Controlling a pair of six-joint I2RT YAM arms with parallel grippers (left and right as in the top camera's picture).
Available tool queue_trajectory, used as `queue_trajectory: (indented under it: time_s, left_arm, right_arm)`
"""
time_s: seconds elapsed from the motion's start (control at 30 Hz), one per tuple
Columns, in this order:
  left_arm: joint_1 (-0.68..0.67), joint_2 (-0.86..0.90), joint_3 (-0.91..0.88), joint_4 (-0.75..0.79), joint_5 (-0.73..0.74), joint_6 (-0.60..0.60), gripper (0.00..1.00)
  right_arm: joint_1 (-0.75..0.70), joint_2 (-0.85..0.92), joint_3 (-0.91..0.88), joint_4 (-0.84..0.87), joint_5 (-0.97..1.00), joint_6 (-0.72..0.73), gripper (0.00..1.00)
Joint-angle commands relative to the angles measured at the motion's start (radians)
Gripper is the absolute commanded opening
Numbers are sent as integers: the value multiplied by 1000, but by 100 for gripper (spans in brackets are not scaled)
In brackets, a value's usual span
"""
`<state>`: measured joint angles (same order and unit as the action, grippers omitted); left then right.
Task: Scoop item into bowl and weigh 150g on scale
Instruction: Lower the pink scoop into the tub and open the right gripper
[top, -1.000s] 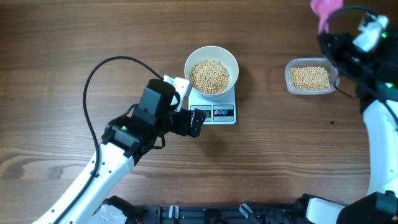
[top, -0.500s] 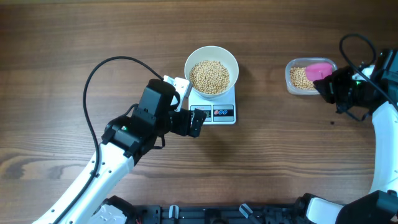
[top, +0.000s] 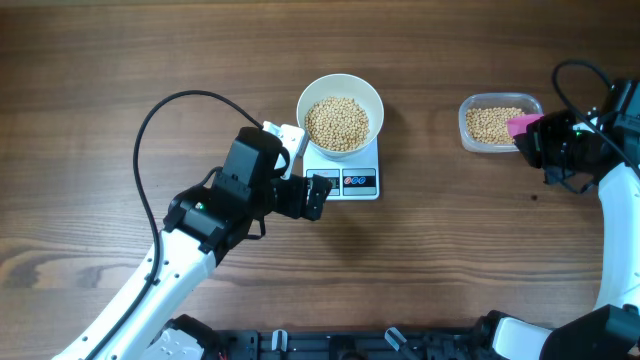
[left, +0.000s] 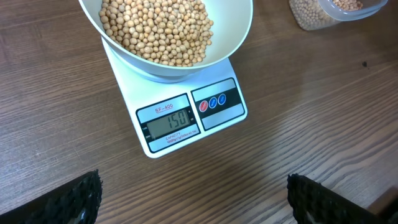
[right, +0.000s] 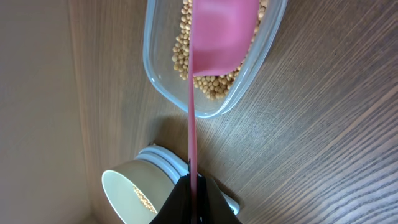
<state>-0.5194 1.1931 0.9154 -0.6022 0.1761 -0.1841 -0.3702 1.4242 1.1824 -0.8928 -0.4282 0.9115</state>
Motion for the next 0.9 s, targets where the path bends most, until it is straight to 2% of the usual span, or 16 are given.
queue_trajectory:
  time_s: [0.0, 0.17, 0.3, 0.43, 0.47, 0.5, 0.53, 0.63, 0.67, 0.7, 0.87]
  left_arm:
    - [-4, 0, -1, 3, -10, 19, 100]
    - [-4, 0, -1, 3, -10, 19, 100]
    - [-4, 0, -1, 3, -10, 19, 100]
    - [-4, 0, -1, 3, -10, 19, 100]
    - [-4, 0, -1, 3, -10, 19, 100]
    - [-4, 0, -1, 3, -10, 19, 100]
    - [-4, 0, -1, 3, -10, 19, 100]
    - [-4, 0, -1, 3, -10, 19, 100]
    - [-4, 0, -1, 3, -10, 19, 100]
    - [-4, 0, -1, 3, -10, 19, 100]
    - [-4, 0, -1, 3, -10, 19, 100]
  right_arm:
    - [4, 32, 0, 8, -1, 14, 4]
    - [12, 56, 0, 10, -18, 10, 5]
    - [14, 59, 0, 10, -18, 5, 11]
    - [14, 59, 0, 18, -27, -14, 7]
    - [14, 59, 0, 17, -41, -27, 9]
    - [14, 59, 0, 16, -53, -42, 14]
    - [14, 59, 0, 16, -60, -51, 27]
    - [14, 59, 0, 16, -63, -60, 77]
    - [14, 59, 0, 17, -63, -76, 91]
    - [14, 59, 0, 16, -62, -91, 100]
    - [13, 43, 1, -32, 15, -128, 100]
